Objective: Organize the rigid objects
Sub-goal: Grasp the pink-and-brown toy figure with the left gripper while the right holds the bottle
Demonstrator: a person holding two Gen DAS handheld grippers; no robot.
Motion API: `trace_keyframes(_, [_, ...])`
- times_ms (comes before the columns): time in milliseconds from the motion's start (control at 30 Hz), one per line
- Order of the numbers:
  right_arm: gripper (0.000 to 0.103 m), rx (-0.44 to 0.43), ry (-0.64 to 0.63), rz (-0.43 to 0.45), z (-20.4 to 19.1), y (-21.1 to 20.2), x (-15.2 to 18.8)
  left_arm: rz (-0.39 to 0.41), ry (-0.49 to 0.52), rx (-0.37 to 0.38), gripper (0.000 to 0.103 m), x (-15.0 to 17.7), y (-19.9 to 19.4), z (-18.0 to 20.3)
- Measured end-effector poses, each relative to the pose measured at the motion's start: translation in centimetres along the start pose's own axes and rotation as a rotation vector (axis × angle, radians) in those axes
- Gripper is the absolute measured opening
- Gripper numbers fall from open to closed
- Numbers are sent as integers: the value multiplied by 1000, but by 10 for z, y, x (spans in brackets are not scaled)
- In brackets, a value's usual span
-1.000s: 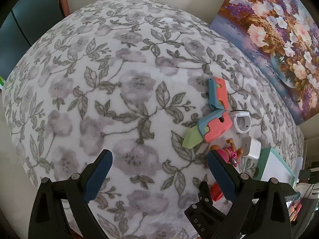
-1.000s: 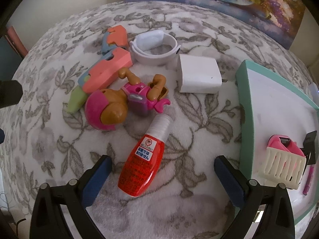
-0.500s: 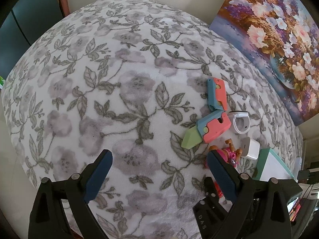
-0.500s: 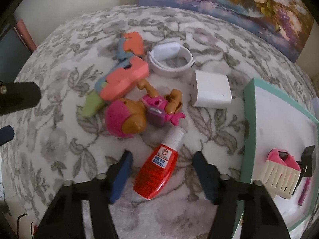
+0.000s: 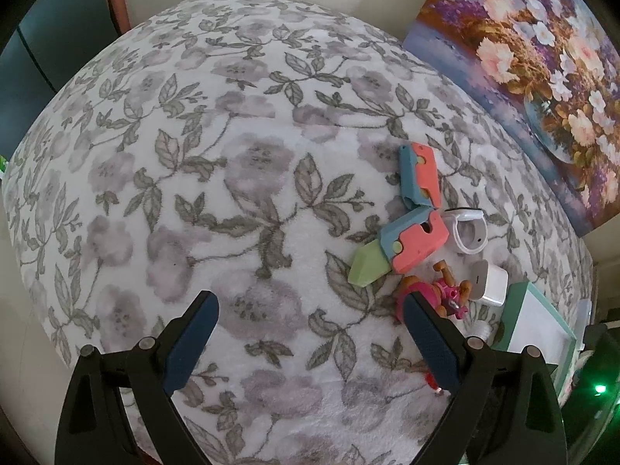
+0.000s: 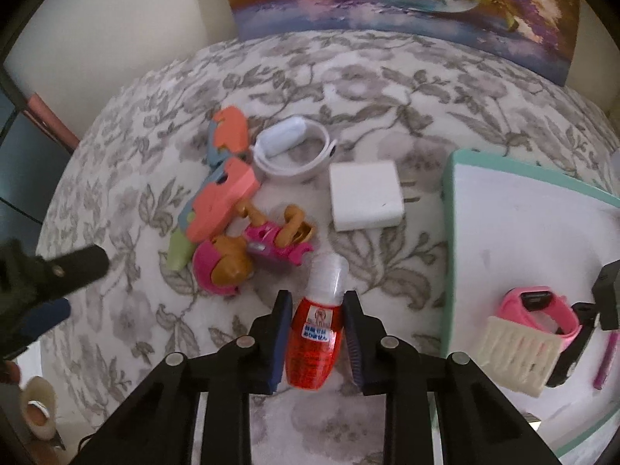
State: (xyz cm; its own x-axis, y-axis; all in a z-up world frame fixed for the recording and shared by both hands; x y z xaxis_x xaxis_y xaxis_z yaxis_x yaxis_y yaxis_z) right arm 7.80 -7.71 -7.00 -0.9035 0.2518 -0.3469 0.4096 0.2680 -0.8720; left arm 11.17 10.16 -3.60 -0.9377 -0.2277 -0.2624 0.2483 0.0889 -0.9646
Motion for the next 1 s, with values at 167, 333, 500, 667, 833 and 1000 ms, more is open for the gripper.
trace_keyframes(167, [28, -21, 45, 32, 17, -21, -12, 19, 56, -12, 96, 0, 2, 15])
trace_keyframes(333, [21, -46, 94, 86, 34, -45, -22, 1, 106, 31, 96, 4, 11, 38])
trace_keyframes(500, [21, -55, 116, 102, 45, -54, -26, -3, 151, 56, 96, 9, 19, 61])
trace_keyframes(667, [21, -65, 123, 71, 49, -46, -23, 13, 193, 62, 96, 12, 26, 78])
trace_keyframes(833, [21, -75, 131, 60, 52, -46, -23, 12, 220, 71, 84, 14, 32, 88])
trace_keyframes(1000, [22, -67, 133, 41, 52, -43, -22, 1, 228, 132, 61, 16, 32, 93])
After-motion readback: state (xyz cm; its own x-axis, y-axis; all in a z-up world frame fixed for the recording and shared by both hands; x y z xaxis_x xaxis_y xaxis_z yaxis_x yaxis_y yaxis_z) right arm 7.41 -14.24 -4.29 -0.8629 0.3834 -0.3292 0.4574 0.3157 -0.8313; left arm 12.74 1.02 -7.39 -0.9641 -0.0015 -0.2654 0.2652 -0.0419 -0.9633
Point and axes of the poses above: each gripper's, at about its wrist camera, not at the fingertips, and y roughly the way its jaws point, z to its right, x to its underside, the point moved 1 cm from there along y, roughly the way its jaws point, and after that the axes turned 11 degrees about -x, right-handed, at the moved point
